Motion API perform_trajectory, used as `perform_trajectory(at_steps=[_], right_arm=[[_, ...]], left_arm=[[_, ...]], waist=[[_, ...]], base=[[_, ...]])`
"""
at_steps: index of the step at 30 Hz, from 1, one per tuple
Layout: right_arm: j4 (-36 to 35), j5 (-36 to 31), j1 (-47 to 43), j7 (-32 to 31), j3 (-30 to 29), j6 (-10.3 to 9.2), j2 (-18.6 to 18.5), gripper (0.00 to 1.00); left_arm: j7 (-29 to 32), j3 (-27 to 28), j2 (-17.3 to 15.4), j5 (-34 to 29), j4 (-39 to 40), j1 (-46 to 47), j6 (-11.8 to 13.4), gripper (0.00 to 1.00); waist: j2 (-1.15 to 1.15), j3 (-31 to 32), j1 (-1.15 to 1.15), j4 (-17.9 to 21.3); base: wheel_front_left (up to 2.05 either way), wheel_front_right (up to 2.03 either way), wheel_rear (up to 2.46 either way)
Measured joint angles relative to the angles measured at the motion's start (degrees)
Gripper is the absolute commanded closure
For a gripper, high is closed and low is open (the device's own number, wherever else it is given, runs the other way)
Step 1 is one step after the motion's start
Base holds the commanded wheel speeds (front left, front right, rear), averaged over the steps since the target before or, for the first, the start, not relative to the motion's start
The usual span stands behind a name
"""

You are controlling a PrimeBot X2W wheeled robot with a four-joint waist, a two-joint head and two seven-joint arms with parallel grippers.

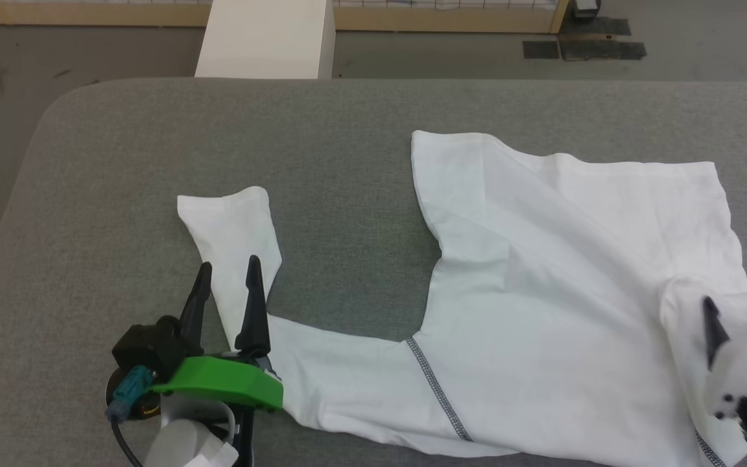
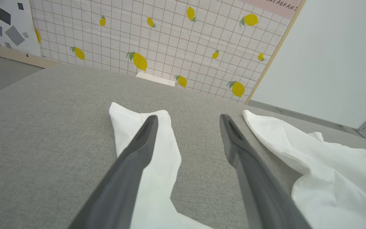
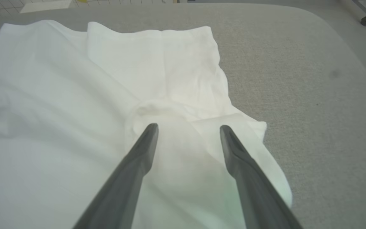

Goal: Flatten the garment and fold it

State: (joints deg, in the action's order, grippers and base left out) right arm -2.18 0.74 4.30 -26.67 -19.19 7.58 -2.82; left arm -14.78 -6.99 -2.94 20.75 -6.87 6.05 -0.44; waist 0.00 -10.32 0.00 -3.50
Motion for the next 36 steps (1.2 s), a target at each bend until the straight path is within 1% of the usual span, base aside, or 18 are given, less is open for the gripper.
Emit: perform_trajectory(at_steps=[3,7,11,13,15,16,19,24,27,30,31,32,34,36], right_arm=[[-3.6,1.5,-3.2,-1.1,-2.8,0.00,0.0,0.00],[-8.7,3.5,-4.9,0.4,-2.3,0.00,-0.1,0.00],[-11.1,4.6,-5.7,5.4,0.5,0.00,-0.1,0.00],[-11.1,5.9,-5.7,8.5,1.6,0.01,0.0,0.00],[-10.6,6.8,-5.7,11.9,2.7,0.00,0.0,0.00],[-10.1,7.1,-5.7,13.3,2.9,0.00,-0.1,0.00],[-7.5,8.1,-5.7,17.1,4.7,0.00,0.0,0.00],[-3.9,9.6,-5.7,20.2,6.1,0.00,0.0,0.00],[-2.7,10.0,-5.6,21.2,6.5,0.00,0.0,0.00],[-2.0,10.4,-5.4,22.0,6.5,0.00,-0.1,0.00],[-1.7,10.5,-5.4,22.2,6.5,0.00,-0.1,0.00],[-1.5,10.8,-5.3,22.2,6.6,0.00,0.0,0.00],[-1.1,11.3,-5.0,22.5,6.6,0.00,-0.1,0.00],[-0.7,11.7,-4.5,22.8,6.7,0.00,-0.1,0.00]], left_arm=[[0.0,0.1,0.0,0.0,0.0,-0.5,0.0,0.00],[0.0,-0.5,0.0,0.0,-0.2,-0.7,-0.3,0.00],[0.1,-3.5,0.0,0.1,-1.7,0.3,-1.6,0.00],[1.3,-5.6,0.0,0.2,-2.8,2.0,-2.2,0.00],[3.8,-8.1,0.1,1.5,-4.3,4.4,-2.6,0.00],[5.2,-9.1,0.2,2.2,-5.1,5.4,-2.6,0.00],[11.9,-11.5,0.2,2.8,-9.0,9.0,-2.1,0.00],[25.4,-13.4,0.0,2.9,-14.7,12.6,0.8,0.00],[31.8,-14.3,-0.6,2.8,-15.4,14.0,1.9,0.00],[39.8,-15.2,-1.9,2.4,-15.2,15.6,3.5,0.00],[42.3,-15.5,-2.4,2.3,-14.7,16.3,3.6,0.63],[43.9,-15.4,-2.8,2.5,-13.9,16.7,3.6,1.00],[45.7,-14.8,-3.8,2.8,-12.2,16.9,3.7,1.00],[45.7,-13.5,-5.4,2.9,-10.2,17.3,4.0,1.00]], waist=[[0.00,0.7,0.00,0.7],[0.00,1.2,0.00,2.7],[0.00,1.5,0.00,5.2],[0.00,1.4,0.00,6.5],[0.00,1.2,0.00,7.9],[0.00,1.0,0.00,8.5],[0.00,0.4,0.00,10.5],[0.00,-1.0,0.00,13.6],[0.00,-1.8,0.00,15.3],[0.00,-2.8,0.00,16.5],[0.00,-3.1,0.00,16.8],[0.00,-3.5,0.00,17.0],[0.00,-4.0,0.00,17.4],[0.00,-4.6,0.00,17.5]], base=[[0.00,0.00,0.00],[0.00,0.00,0.00],[0.00,0.00,0.00],[0.00,0.00,0.00],[0.00,0.00,0.00],[0.00,0.00,0.00],[0.00,0.00,0.00],[0.00,0.00,0.00],[0.00,0.00,0.00],[0.00,0.00,0.00],[0.00,0.00,0.00],[0.00,0.00,0.00],[0.00,0.00,0.00],[0.00,0.00,0.00]])
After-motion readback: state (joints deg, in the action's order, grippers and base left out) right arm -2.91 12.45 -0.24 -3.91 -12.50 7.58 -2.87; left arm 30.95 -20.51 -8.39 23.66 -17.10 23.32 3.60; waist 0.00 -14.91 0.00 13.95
